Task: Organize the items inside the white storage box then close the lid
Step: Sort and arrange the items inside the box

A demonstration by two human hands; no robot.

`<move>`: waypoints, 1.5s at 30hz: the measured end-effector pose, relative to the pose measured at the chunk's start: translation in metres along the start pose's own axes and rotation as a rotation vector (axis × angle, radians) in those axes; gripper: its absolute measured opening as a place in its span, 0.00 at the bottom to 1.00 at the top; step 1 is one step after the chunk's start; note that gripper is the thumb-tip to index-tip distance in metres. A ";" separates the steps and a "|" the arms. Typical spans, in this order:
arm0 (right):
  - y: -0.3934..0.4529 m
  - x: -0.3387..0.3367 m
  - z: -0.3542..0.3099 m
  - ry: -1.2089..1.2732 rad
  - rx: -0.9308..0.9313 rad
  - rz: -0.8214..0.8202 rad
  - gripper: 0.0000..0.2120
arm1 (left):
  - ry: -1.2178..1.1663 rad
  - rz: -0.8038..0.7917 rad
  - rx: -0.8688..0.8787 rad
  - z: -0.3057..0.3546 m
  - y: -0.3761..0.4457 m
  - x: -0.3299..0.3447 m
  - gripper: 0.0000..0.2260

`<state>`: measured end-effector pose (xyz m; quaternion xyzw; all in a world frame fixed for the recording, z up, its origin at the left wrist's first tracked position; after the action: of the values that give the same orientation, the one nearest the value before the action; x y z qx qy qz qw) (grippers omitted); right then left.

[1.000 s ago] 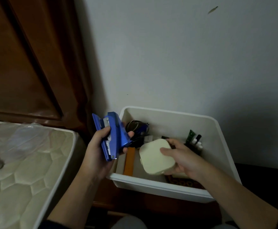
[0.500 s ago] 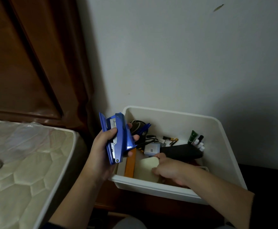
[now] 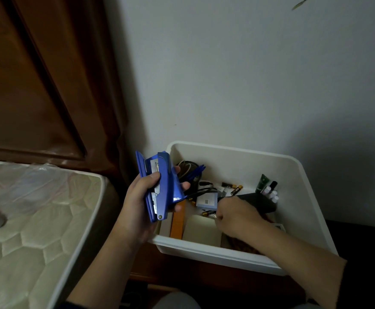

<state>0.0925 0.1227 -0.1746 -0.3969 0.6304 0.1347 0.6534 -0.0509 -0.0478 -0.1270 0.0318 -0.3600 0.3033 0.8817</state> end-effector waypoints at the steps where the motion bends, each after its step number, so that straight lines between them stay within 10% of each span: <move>1: 0.002 -0.004 0.008 0.029 0.013 0.053 0.08 | 0.001 -0.001 -0.002 0.000 0.000 0.000 0.29; 10: 0.027 -0.003 0.079 -0.060 0.036 -0.021 0.44 | 0.040 -0.007 -0.021 0.001 0.000 0.002 0.30; 23: 0.039 -0.005 0.078 -0.356 -0.153 -0.167 0.37 | 0.047 -0.031 -0.038 0.001 0.001 0.002 0.31; 31: 0.010 -0.037 0.088 -0.404 -0.198 0.124 0.23 | 0.109 -0.029 -0.008 -0.003 0.004 -0.003 0.29; 41: -0.071 -0.047 0.131 0.720 0.077 0.670 0.15 | 0.314 -0.041 0.033 -0.006 0.001 0.004 0.21; 45: -0.083 -0.023 0.125 0.631 0.137 0.874 0.17 | 0.402 -0.020 0.016 -0.011 0.000 0.006 0.23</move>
<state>0.2344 0.1620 -0.1374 -0.0754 0.9096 0.2269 0.3399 -0.0410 -0.0416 -0.1308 -0.0191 -0.1739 0.2977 0.9385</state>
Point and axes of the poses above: each hand's wrist, its own y-axis towards the middle knuckle, its own x-axis out of the palm, z = x × y, the point moved 2 cm from there along y, towards the middle knuckle, and after that the axes turned 5 degrees about z, right-handed, at the moved point
